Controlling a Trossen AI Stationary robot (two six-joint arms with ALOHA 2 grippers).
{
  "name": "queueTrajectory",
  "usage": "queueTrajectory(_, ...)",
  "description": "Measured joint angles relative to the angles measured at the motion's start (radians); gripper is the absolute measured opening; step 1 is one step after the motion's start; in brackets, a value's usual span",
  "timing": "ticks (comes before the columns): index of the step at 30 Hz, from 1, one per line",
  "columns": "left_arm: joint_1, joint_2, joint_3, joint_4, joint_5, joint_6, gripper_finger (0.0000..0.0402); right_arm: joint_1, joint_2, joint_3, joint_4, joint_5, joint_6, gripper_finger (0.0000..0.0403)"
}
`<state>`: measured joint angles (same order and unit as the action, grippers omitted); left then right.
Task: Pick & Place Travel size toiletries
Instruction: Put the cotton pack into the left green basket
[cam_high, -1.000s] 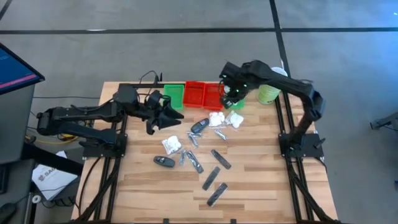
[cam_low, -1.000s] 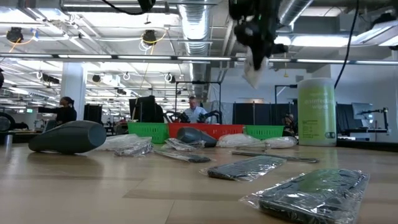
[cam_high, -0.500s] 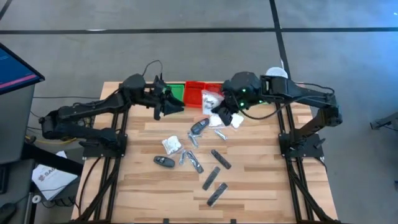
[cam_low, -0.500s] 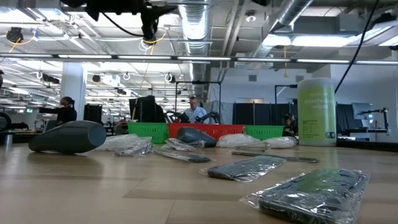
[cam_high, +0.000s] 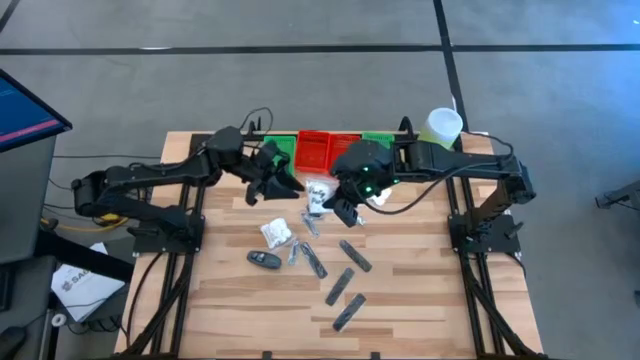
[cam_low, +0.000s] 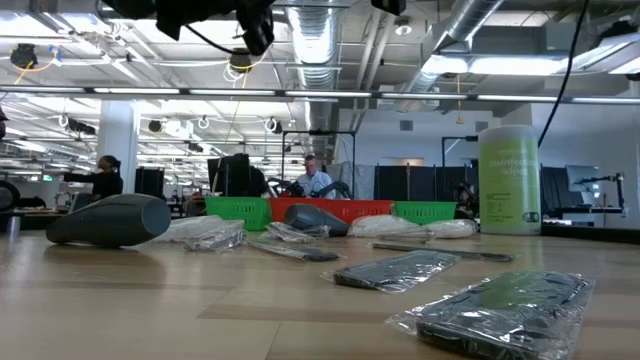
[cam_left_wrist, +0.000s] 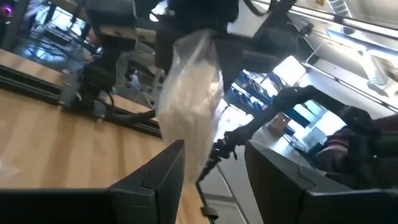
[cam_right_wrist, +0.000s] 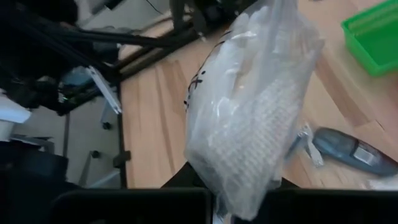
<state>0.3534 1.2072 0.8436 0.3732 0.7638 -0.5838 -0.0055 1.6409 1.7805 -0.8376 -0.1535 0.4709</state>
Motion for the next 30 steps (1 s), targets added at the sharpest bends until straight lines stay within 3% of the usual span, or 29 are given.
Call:
queueTrajectory(7, 0.010, 0.000, 0.000, 0.067, -0.078, 0.007, 0.0163, 0.001, 0.000, 0.000, 0.027, -0.133, 0.008, 0.0004)
queueTrajectory(21, -0.039, 0.087, 0.030, 0.063, 0.079, 0.003, 0.0163, 0.037, 0.018, 0.002, -0.015, -0.222, 0.047, 0.0005)
queueTrajectory(30, -0.093, 0.179, 0.095, 0.072, 0.099, 0.000, 0.0163, 0.045, 0.080, 0.000, -0.104, -0.266, 0.052, 0.0005)
